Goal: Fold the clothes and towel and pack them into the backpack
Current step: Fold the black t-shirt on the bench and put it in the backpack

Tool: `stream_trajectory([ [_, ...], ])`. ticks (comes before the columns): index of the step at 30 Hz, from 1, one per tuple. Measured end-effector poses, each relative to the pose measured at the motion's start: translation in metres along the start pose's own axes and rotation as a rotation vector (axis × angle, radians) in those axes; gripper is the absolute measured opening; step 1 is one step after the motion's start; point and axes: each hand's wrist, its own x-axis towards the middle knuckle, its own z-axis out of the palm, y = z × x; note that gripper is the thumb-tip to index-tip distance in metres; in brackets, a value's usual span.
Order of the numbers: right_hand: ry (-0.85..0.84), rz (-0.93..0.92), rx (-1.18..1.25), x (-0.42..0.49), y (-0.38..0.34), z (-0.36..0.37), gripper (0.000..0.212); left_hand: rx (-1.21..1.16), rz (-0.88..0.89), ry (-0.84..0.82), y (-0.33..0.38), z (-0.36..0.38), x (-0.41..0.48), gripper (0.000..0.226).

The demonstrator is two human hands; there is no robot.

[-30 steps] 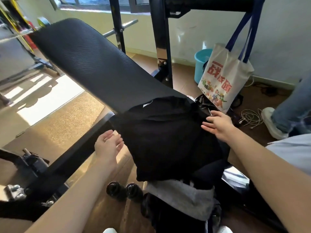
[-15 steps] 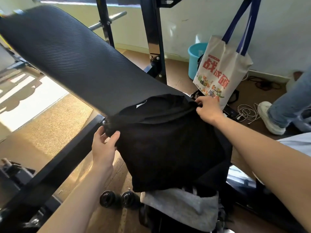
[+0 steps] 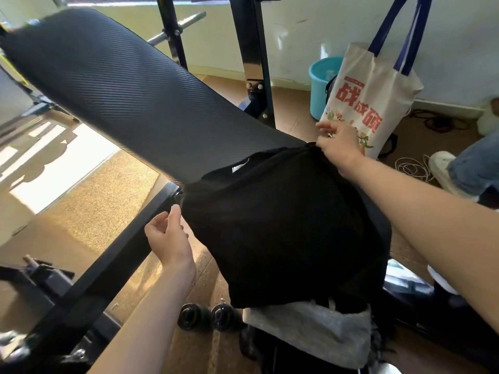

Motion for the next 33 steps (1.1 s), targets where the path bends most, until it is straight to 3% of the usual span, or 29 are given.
stream_trajectory([
  [4,-0.054,-0.121,-0.119,-0.051,0.017,0.002,0.041,0.003,-0.108,-0.275,-0.007,-0.007,-0.008,0.071],
  [7,-0.146,-0.37,-0.18,-0.102,0.03,0.011,0.038,0.038,-0.177,-0.496,-0.014,-0.013,-0.012,0.079],
  [9,-0.296,-0.556,-0.274,-0.13,0.032,0.022,0.038,0.074,-0.252,-0.623,-0.023,-0.017,-0.013,0.086],
  [12,-0.431,-0.656,-0.365,-0.139,0.017,0.045,0.036,0.132,-0.371,-0.729,-0.034,-0.02,-0.015,0.078],
  [13,-0.435,-0.659,-0.366,-0.136,0.007,0.055,0.034,0.139,-0.399,-0.744,-0.036,-0.021,-0.015,0.076],
  [15,-0.431,-0.635,-0.352,-0.125,-0.014,0.071,0.035,0.137,-0.452,-0.752,-0.042,-0.022,-0.013,0.095],
  [17,-0.456,-0.587,-0.339,-0.109,-0.033,0.082,0.048,0.135,-0.474,-0.727,-0.045,-0.024,-0.008,0.11],
  [20,-0.516,-0.537,-0.418,-0.09,-0.056,0.087,0.07,0.139,-0.477,-0.719,-0.046,-0.028,0.0,0.104],
  [22,-0.402,-0.564,-0.408,-0.093,-0.06,0.083,0.062,0.137,-0.485,-0.739,-0.048,-0.03,0.003,0.102],
  [24,-0.234,-0.674,-0.329,-0.108,-0.055,0.081,0.036,0.123,-0.514,-0.76,-0.049,-0.032,0.004,0.099],
  [26,-0.321,-0.746,-0.3,-0.128,-0.047,0.082,0.02,0.104,-0.546,-0.782,-0.049,-0.033,0.004,0.09],
  [29,-0.545,-0.759,-0.399,-0.144,-0.045,0.099,0.041,0.071,-0.561,-0.787,-0.048,-0.034,0.001,0.074],
  [33,-0.518,-0.656,-0.486,-0.139,-0.058,0.11,0.077,0.048,-0.525,-0.764,-0.045,-0.036,0.001,0.076],
])
